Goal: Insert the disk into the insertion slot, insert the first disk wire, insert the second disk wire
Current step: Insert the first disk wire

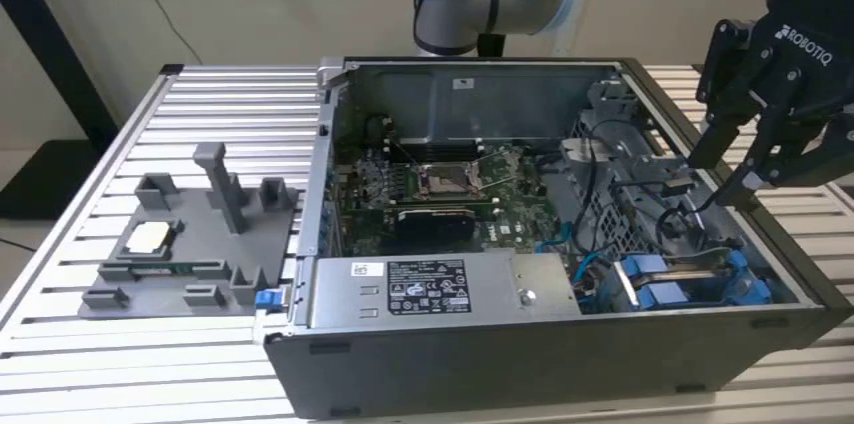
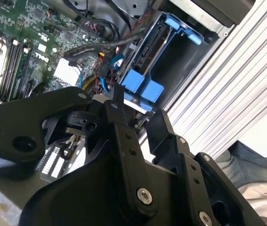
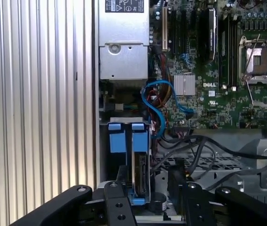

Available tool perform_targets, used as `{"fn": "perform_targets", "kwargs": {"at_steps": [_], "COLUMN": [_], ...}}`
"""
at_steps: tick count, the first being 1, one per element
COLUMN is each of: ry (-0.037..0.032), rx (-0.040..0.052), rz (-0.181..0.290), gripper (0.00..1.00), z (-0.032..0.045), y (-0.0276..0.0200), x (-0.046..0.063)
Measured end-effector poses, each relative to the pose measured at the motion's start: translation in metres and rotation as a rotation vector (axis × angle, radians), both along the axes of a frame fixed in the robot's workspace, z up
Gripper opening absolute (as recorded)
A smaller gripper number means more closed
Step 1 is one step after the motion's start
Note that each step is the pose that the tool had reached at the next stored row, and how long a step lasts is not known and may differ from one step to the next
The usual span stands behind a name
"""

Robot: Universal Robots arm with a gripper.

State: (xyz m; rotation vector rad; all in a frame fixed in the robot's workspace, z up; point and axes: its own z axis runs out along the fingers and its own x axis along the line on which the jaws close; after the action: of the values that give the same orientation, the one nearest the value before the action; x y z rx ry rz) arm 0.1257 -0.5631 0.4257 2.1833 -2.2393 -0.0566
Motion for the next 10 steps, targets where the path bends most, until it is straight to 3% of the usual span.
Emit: {"fn": "perform_targets", "kwargs": {"at_steps": [4,10], "ry": [-0.0007,-0.0056], "rx": [-0.0003,-0.0001], "rz": [0.000,0.000], "gripper": [0.47,0.47], "z": [-0.0008,-0.0115], "y": [0.0001,0.0058], "x": [0.000,0.000]}}
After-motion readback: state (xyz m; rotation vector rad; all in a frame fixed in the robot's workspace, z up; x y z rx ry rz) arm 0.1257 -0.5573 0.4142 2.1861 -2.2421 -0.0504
